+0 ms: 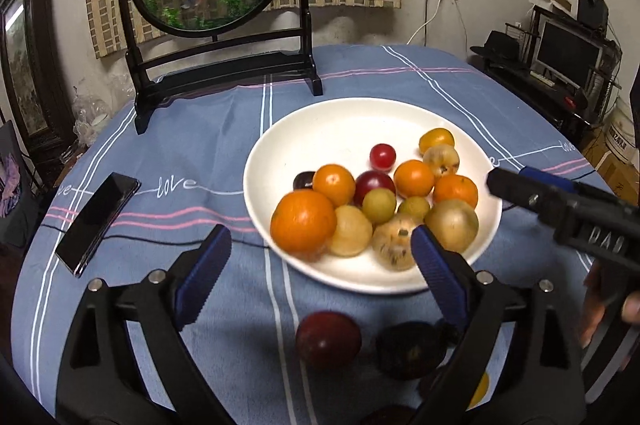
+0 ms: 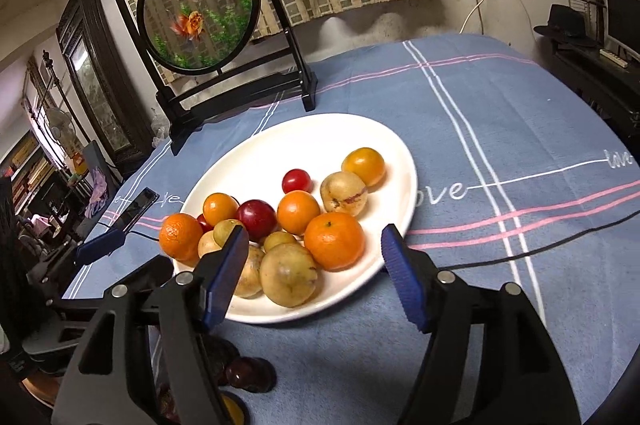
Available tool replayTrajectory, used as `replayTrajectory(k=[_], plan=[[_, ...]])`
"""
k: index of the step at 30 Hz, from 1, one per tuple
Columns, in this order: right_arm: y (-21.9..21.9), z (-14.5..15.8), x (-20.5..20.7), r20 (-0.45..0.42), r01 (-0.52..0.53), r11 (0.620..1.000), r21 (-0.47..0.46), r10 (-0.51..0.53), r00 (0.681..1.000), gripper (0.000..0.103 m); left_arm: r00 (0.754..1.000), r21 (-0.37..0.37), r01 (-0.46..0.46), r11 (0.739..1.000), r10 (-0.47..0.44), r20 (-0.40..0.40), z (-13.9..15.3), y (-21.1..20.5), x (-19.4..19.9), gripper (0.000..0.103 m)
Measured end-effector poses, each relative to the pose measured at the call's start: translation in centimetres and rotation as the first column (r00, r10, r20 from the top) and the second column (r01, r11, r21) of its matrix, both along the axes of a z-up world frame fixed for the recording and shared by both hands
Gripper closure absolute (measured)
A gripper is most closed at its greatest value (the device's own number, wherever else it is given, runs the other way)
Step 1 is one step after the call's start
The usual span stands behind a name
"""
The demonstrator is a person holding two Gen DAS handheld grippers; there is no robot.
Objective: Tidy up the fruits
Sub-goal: 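Withdraw both tools from the plate toward the remaining fruit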
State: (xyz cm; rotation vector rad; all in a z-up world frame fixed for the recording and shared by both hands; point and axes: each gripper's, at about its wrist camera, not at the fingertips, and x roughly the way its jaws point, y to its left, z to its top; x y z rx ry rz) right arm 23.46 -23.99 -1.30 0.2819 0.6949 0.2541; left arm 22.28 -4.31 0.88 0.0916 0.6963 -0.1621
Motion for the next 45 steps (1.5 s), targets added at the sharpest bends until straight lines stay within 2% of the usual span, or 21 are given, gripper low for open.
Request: replayTrajectory(k=[4, 8, 10, 16, 20, 24, 28, 34, 39, 41, 45], plan=[[-0.5, -0.3, -1.5, 0.011, 0.015, 1.0, -0.016, -0.015, 1.0, 0.033, 0.999, -0.017, -0.008, 1.0, 0.007, -0.044, -0.9, 0.9, -0.2, 0.009], [-0.7, -0.9, -3.2, 0.014, 0.013, 0.999, -0.036, -0.012, 1.0, 0.032, 0.999, -0.073, -0.012, 0.997, 0.009, -0.046, -0.6, 2.0, -1.0, 0.009], [-0.8, -1.3, -4.3, 0.021, 0.001, 0.999, -0.036, -0.001, 1.0, 0.032, 0.999, -0.077, -0.014, 0.997, 0.01, -0.053, -0.8, 2.2, -1.5, 0.009], [-1.5, -2.2, -5.7, -0.013, -0.041, 0.999, 0.031, 0.042, 0.999, 0.032, 0.996, -0.07, 0.013, 0.997, -0.018, -0.082, -2.0, 2.3, -3.1, 0.009], [-2.4, -2.0, -6.1, 0.005, -0.015, 0.998, 0.068, 0.014, 1.0, 0.029, 0.994, -0.074, 0.016, 0.997, -0.024, -0.107, -3.0, 3.0, -4.5, 0.009], [-2.6, -2.1, -6.3, 0.003, -0.004, 0.997, 0.08, 0.004, 1.0, 0.029, 0.986, -0.089, 0.07, 0.994, -0.082, -0.144, -3.7, 2.9, -5.8, 0.009], [-2.7, -2.3, -6.4, -0.002, -0.005, 0.996, 0.087, 0.006, 1.0, 0.029, 0.982, -0.066, 0.081, 0.994, -0.091, -0.166, -4.0, 2.7, -6.5, 0.009], [-2.4, -2.3, -6.5, 0.001, -0.021, 0.996, 0.083, 0.021, 1.0, 0.029, 0.971, -0.025, 0.157, 0.987, -0.159, -0.181, -4.3, 1.2, -8.1, 0.009], [-2.3, -2.1, -6.5, 0.001, -0.031, 0.996, 0.083, 0.031, 1.0, 0.029, 0.95, 0.02, 0.195, 0.981, -0.183, -0.253, -5.6, -0.1, -7.9, 0.009], [-2.1, -2.0, -6.6, 0.008, -0.038, 0.996, 0.076, 0.038, 0.999, 0.029, 0.945, 0.048, 0.195, 0.98, -0.175, -0.276, -6.0, -0.4, -7.7, 0.012], [-1.7, -1.8, -6.8, 0.021, -0.059, 0.996, 0.068, 0.057, 0.998, 0.029, 0.938, -0.004, 0.215, 0.977, -0.208, -0.276, -6.0, -0.2, -7.8, 0.032]])
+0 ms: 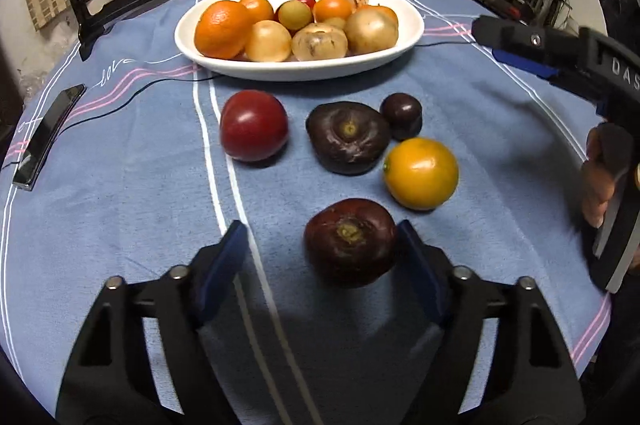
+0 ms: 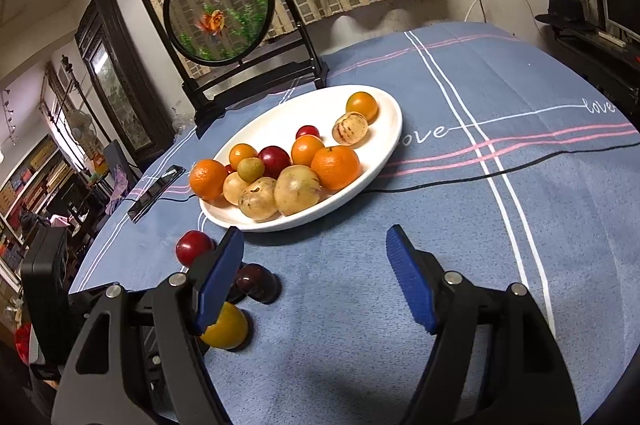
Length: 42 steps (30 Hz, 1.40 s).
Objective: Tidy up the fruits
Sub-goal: 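Withdraw both tools from the plate toward the remaining fruit, then grasp a dark plum with the left tool while the right tool grasps a yellow fruit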
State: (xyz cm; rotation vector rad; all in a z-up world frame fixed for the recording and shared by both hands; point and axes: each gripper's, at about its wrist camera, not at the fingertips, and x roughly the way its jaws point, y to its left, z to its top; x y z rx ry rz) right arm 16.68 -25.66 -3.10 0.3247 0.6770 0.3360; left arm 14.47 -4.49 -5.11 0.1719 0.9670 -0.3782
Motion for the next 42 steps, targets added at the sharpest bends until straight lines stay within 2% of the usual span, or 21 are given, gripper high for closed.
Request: replayTrajectory(k=[1, 3, 4, 6, 10, 16, 22, 27, 31, 33, 39, 42], plan=[[0.0, 0.0, 0.0, -0.001, -0.005, 1.0, 0.002, 0.005, 1.0, 0.029, 1.0, -0.008, 0.002, 1.0, -0.002, 0.002, 0.1, 0.0, -0.1, 0.035], [0.2, -0.2, 0.0, -0.024, -0.022, 1.0, 0.01, 0.022, 0.999, 0.029, 1.0, -0.015, 0.006, 1.0, -0.005, 0.011, 0.2, 0.1, -0.2, 0.058], [0.4, -0.3, 0.0, -0.039, -0.028, 1.0, 0.004, 0.028, 0.999, 0.029, 1.0, -0.025, 0.011, 1.0, -0.01, 0.014, 0.3, 0.1, -0.3, 0.059], [1.5, -0.4, -0.3, -0.066, -0.056, 0.997, -0.044, 0.053, 0.996, 0.029, 1.0, -0.024, 0.005, 1.0, -0.004, 0.015, 0.4, 0.2, -0.3, 0.059], [3.9, -0.2, -1.4, -0.067, -0.146, 0.983, -0.116, 0.139, 0.988, 0.029, 1.0, -0.024, -0.01, 1.0, 0.01, 0.015, 0.4, 0.4, -0.1, 0.059], [7.3, 0.0, -3.0, -0.072, -0.233, 0.944, -0.232, 0.222, 0.972, 0.029, 1.0, -0.046, -0.027, 0.999, 0.027, 0.006, 0.4, 0.9, 0.2, 0.059], [9.1, -0.7, -2.6, -0.118, -0.246, 0.924, -0.291, 0.221, 0.968, 0.029, 1.0, -0.05, -0.029, 0.998, 0.029, 0.004, 0.4, 1.0, 0.2, 0.059], [9.6, -1.6, -1.9, -0.174, -0.229, 0.92, -0.317, 0.181, 0.968, 0.029, 0.998, -0.053, -0.057, 0.997, 0.057, 0.002, 0.4, 1.6, 0.4, 0.059], [9.8, -2.0, -1.4, -0.188, -0.219, 0.918, -0.329, 0.163, 0.968, 0.035, 0.997, -0.046, -0.074, 0.996, 0.074, 0.003, 0.3, 1.9, 0.4, 0.059], [10.1, -2.1, -1.2, -0.195, -0.227, 0.917, -0.328, 0.17, 0.966, 0.046, 0.997, -0.047, -0.076, 0.996, 0.076, 0.002, 0.3, 1.9, 0.4, 0.06], [10.8, -2.4, -1.0, -0.208, -0.254, 0.914, -0.318, 0.194, 0.959, 0.062, 0.996, -0.034, -0.086, 0.996, 0.086, 0.004, 0.3, 2.0, 0.5, 0.059], [10.8, -2.3, -1.2, -0.206, -0.25, 0.914, -0.321, 0.19, 0.96, 0.062, 0.996, -0.031, -0.086, 0.996, 0.086, 0.007, 0.3, 2.0, 0.4, 0.059]])
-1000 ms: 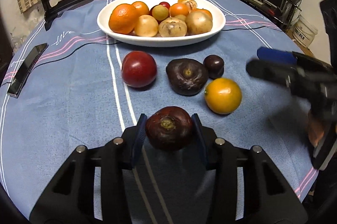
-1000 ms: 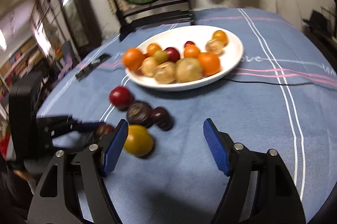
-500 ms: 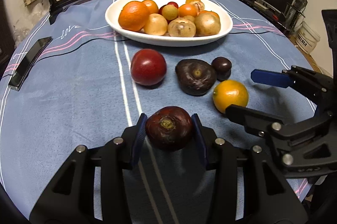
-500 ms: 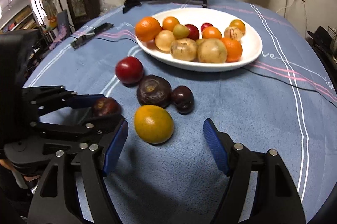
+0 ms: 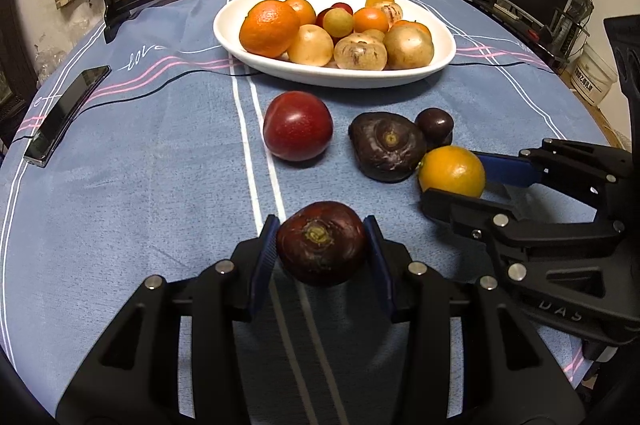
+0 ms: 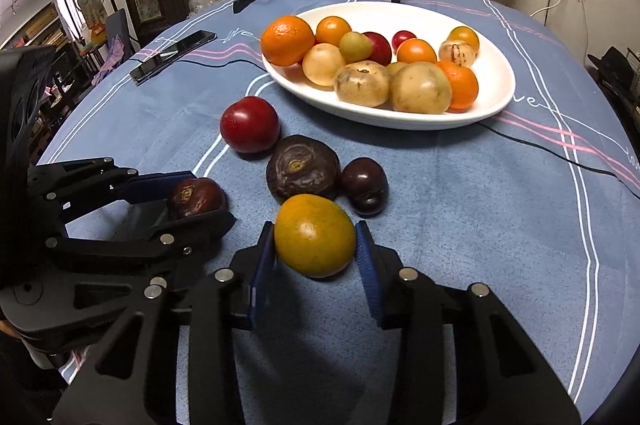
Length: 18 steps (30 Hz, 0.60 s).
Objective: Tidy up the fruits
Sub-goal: 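Grasp a dark plum with the left tool while the right tool grasps a yellow fruit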
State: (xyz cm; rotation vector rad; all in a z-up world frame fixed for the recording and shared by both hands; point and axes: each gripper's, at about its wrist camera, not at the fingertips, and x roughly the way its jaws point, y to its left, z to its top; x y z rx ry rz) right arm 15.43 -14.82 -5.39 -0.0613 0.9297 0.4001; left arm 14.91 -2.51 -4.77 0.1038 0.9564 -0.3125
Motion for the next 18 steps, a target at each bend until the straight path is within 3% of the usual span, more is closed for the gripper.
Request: replayTrajectory(k=[9, 18], plan=[[-2.1, 1.0, -1.4, 0.029, 0.024, 0.999, 0.027, -0.025, 0.999, 0.062, 1.0, 0.008, -0.003, 1.0, 0.003, 0.03, 0.7, 0.2, -0.6, 0.06], [-4.4, 3.3, -2.0, 0.092, 0.054, 0.997, 0.06, -0.06, 0.994, 0.062, 0.995, -0.012, 0.029, 1.0, -0.027, 0.101, 3.9, -0.1, -0.8, 0.06]])
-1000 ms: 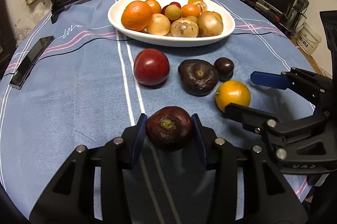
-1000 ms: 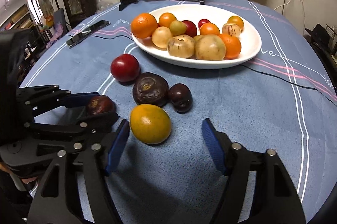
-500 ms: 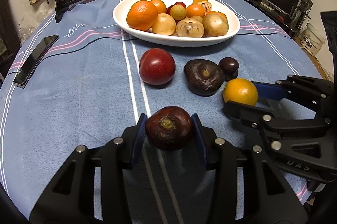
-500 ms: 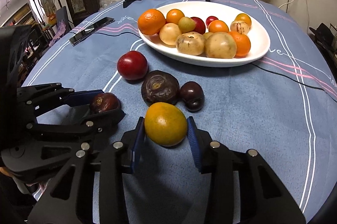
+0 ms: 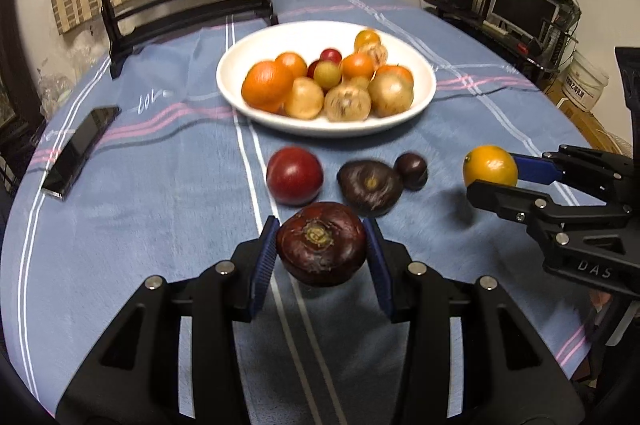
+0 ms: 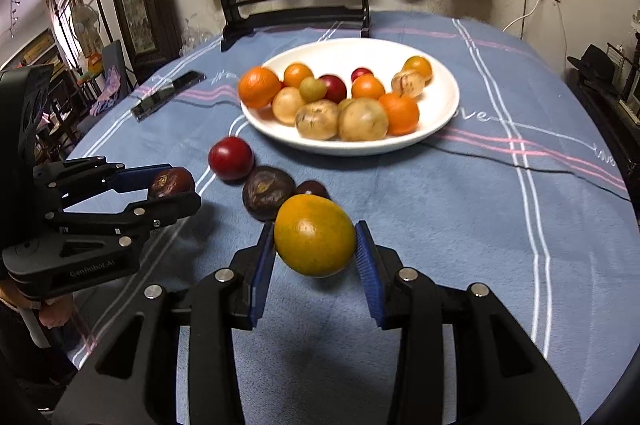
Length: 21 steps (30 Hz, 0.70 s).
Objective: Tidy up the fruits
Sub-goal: 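Grasp a dark plum with the left tool while the right tool grasps a yellow fruit, then carry the dark plum and yellow fruit onto the white plate and release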
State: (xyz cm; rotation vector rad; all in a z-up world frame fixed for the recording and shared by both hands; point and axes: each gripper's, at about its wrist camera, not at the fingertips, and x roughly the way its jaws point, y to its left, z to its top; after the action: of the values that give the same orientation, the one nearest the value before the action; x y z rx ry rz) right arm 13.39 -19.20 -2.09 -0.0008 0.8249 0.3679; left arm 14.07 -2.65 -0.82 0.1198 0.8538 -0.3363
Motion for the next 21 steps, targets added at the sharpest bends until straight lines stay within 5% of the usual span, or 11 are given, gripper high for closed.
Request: replayTrajectory(k=[11, 21], plan=[[-1.1, 3.6, 1.9, 0.101, 0.025, 0.998, 0.061, -0.031, 0.994, 0.062, 0.997, -0.018, 0.017, 1.0, -0.015, 0.078, 4.5, -1.7, 4.0, 0.059], [-1.8, 5.0, 8.3, 0.112, 0.1, 0.978, 0.182, -0.122, 0.986, 0.062, 0.993, -0.016, -0.075, 0.997, 0.076, 0.092, 5.6, -3.7, 11.3, 0.059]])
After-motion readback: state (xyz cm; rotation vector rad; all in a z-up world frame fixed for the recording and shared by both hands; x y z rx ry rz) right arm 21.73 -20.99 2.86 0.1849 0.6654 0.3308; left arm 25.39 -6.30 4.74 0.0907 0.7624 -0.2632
